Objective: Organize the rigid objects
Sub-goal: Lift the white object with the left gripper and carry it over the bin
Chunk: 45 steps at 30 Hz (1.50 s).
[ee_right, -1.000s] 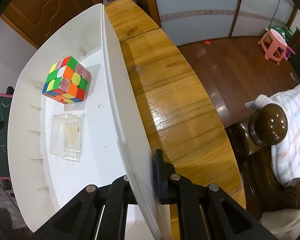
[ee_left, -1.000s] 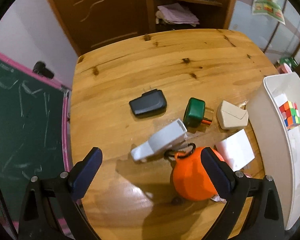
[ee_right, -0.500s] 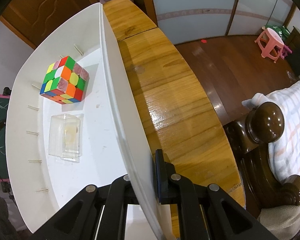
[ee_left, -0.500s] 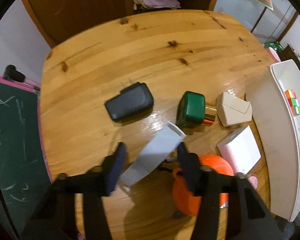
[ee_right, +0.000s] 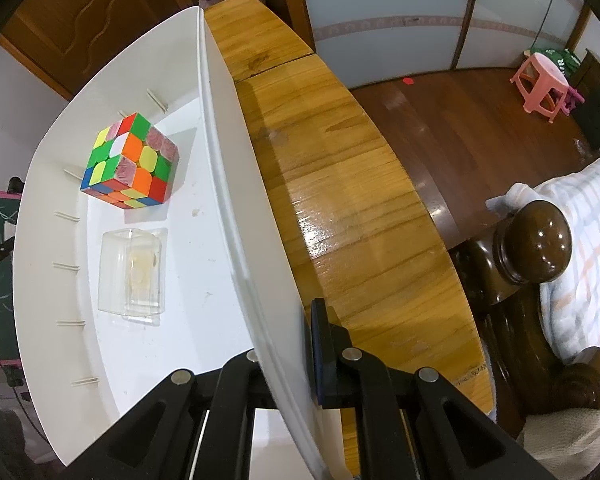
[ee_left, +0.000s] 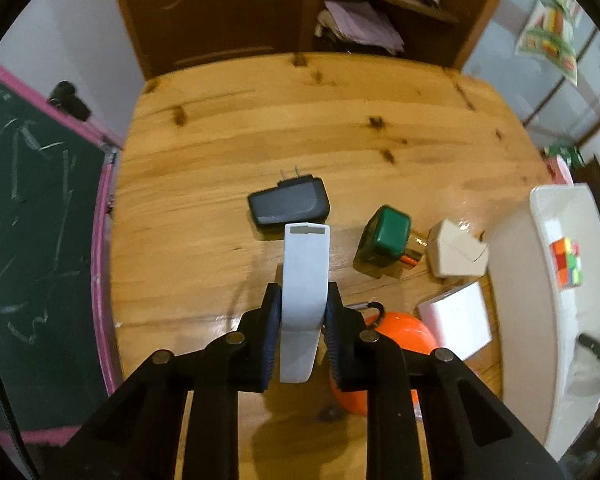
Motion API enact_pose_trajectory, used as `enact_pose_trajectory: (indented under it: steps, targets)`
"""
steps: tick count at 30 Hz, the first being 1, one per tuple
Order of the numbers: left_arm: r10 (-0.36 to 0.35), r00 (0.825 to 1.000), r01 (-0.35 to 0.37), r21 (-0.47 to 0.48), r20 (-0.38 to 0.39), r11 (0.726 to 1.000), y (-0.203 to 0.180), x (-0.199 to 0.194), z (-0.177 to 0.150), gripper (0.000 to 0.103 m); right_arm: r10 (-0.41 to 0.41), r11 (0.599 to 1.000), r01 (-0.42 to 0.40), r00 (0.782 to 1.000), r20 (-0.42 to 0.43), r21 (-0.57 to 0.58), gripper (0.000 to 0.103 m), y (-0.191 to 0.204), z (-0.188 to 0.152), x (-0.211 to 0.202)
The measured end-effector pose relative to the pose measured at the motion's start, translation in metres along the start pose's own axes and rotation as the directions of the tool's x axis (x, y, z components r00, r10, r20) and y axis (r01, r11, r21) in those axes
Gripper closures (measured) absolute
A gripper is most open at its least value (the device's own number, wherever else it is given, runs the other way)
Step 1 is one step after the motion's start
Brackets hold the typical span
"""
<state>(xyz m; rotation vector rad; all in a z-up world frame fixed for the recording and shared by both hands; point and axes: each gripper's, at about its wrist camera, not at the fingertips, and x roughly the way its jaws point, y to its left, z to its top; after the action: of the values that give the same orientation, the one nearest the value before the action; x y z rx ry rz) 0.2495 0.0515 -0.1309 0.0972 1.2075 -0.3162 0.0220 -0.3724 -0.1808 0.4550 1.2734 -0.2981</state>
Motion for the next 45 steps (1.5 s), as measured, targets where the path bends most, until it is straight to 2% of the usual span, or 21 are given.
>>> enact_pose_trajectory:
  steps: [5, 11, 16, 19, 26, 35, 41, 45]
  targets:
    - [-0.03, 0.998, 0.032, -0.04, 0.059, 0.999, -0.016, -0.047, -0.01, 0.081, 0.022, 1.0, -0.022, 1.0, 0.005, -0.001, 0.096, -0.004, -0.001, 0.002]
    - [-0.112, 0.983, 0.111, 0.015, 0.143, 0.994, -0.066, -0.107, -0.026, 0.081, 0.032, 0.999, -0.032, 0.999, 0.009, -0.017, 0.097, -0.007, -0.001, 0.003]
    - [-0.192, 0.966, 0.184, 0.064, 0.175, 0.981, -0.111, -0.132, -0.031, 0.08, 0.045, 0.999, -0.044, 0.999, 0.01, -0.024, 0.097, -0.007, -0.001, 0.002]
    - [-0.238, 0.958, 0.227, 0.088, 0.16, 0.97, -0.136, -0.133, -0.035, 0.08, 0.066, 0.997, -0.066, 0.998, 0.0, -0.033, 0.096, -0.01, 0.0, 0.003]
    - [-0.272, 0.956, 0.258, 0.126, 0.108, 0.958, -0.194, -0.115, -0.048, 0.08, 0.091, 0.992, -0.092, 0.996, -0.013, -0.081, 0.095, -0.009, -0.003, 0.004]
    - [-0.232, 0.969, 0.224, 0.086, 0.089, 0.971, -0.234, -0.083, -0.058, 0.08, 0.126, 0.988, -0.126, 0.992, 0.0, -0.095, 0.094, -0.011, -0.005, 0.005]
    - [-0.197, 0.98, 0.196, 0.049, 0.008, 0.979, -0.242, -0.051, -0.065, 0.08, 0.161, 0.984, -0.16, 0.987, 0.007, -0.08, 0.092, -0.016, -0.005, 0.005]
    - [-0.164, 0.986, 0.165, 0.053, -0.015, 0.985, -0.245, -0.038, -0.068, 0.08, 0.172, 0.982, -0.171, 0.985, 0.005, -0.079, 0.092, -0.017, -0.004, 0.006]
